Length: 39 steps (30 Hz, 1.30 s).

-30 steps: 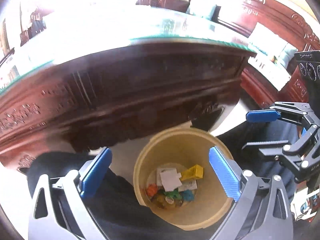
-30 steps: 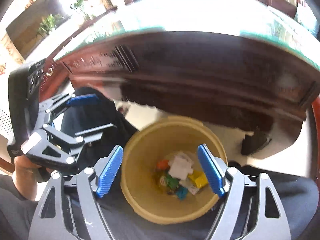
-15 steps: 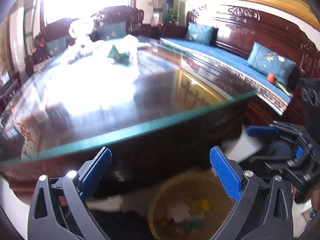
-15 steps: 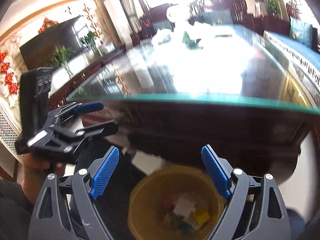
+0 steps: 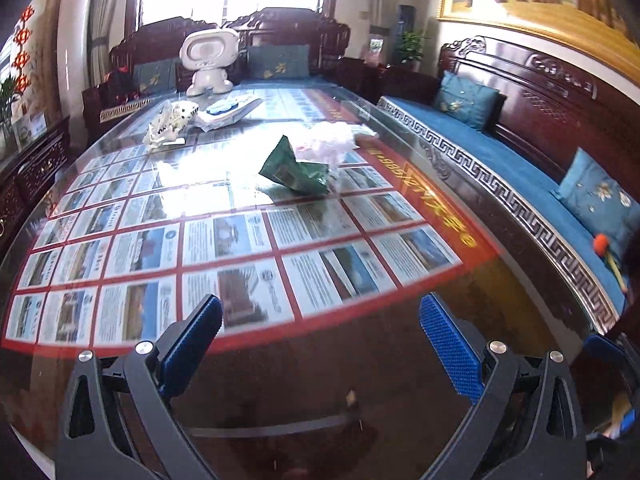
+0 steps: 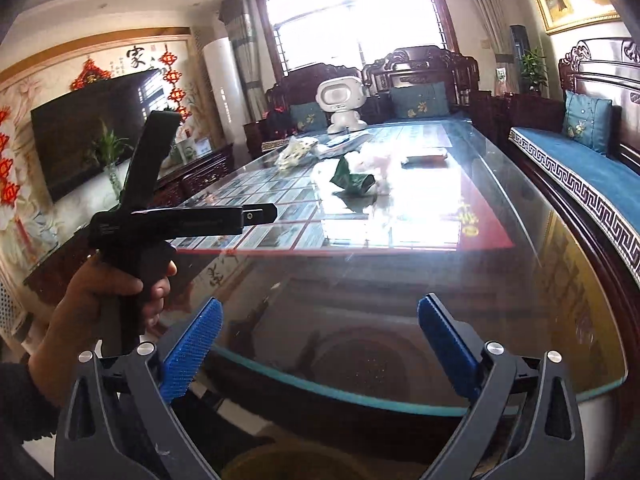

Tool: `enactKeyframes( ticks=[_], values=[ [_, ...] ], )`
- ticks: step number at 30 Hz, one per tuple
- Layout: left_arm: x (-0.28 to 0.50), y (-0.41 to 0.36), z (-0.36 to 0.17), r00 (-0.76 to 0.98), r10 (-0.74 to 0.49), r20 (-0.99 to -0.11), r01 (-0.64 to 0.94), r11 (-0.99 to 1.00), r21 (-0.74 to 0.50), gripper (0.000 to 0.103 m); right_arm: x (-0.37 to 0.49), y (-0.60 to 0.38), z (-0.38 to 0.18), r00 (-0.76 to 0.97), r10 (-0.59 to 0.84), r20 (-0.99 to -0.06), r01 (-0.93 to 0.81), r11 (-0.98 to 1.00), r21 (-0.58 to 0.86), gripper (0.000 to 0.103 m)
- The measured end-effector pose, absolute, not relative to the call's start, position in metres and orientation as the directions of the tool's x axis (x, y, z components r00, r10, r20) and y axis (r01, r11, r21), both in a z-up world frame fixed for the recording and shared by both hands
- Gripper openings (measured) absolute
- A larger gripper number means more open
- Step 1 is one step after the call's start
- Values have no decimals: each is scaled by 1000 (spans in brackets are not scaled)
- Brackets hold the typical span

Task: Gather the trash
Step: 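Grasp the green chip bag with the left tool while the right tool grasps the clear plastic bag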

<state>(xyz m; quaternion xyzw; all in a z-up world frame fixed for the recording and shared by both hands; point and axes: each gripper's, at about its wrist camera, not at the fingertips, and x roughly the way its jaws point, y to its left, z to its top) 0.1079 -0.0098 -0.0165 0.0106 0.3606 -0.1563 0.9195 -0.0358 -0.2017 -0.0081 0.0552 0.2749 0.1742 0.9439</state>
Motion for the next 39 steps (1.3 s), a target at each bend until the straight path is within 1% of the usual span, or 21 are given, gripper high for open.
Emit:
enactKeyframes(
  ticks=[4, 7, 12, 17, 21, 24, 26, 27, 28, 29, 31, 34, 39],
  values=[
    [165, -22, -22, 686, -215, -695, 255, 966, -47, 99, 15, -211, -1, 796, 333, -505, -262, 942, 208, 95],
    [206, -27, -30, 674, -182, -716, 217, 975, -44, 99, 47, -217, -1, 799, 326, -505, -244, 944, 224, 95],
    [266, -34, -46, 644, -128, -754, 161, 987, -30, 99, 104, -223, -3, 788, 312, -531, -223, 948, 227, 95],
    [306, -38, -53, 622, -132, -772, 132, 989, -62, 99, 153, -228, -7, 760, 313, -569, -206, 947, 246, 95],
    [329, -36, -57, 610, -142, -780, 101, 990, -101, 99, 171, -227, -10, 752, 325, -573, -211, 943, 257, 95],
    [339, -38, -62, 605, -137, -784, 98, 990, -97, 98, 180, -224, -9, 751, 325, -575, -222, 944, 243, 95],
    [345, -39, -65, 600, -135, -789, 105, 990, -90, 91, 184, -221, -8, 750, 325, -577, -232, 945, 231, 95],
    [349, -39, -67, 592, -141, -794, 109, 990, -95, 82, 188, -220, -7, 749, 322, -579, -235, 946, 223, 95],
    [352, -38, -70, 579, -152, -801, 114, 988, -105, 70, 190, -219, -7, 748, 320, -582, -236, 947, 217, 95],
    [355, -37, -73, 565, -173, -807, 120, 985, -127, 64, 194, -217, -7, 747, 317, -584, -236, 948, 213, 95],
    [357, -35, -74, 563, -208, -800, 131, 978, -162, 45, 201, -214, -6, 743, 316, -590, -241, 949, 206, 95],
    [356, -32, -75, 552, -238, -799, 145, 971, -189, 40, 210, -210, -7, 744, 308, -594, -244, 951, 188, 95],
    [347, -19, -75, 559, -257, -789, 139, 966, -216, 39, 235, -207, -8, 749, 263, -608, -206, 965, 164, 95]
  ],
)
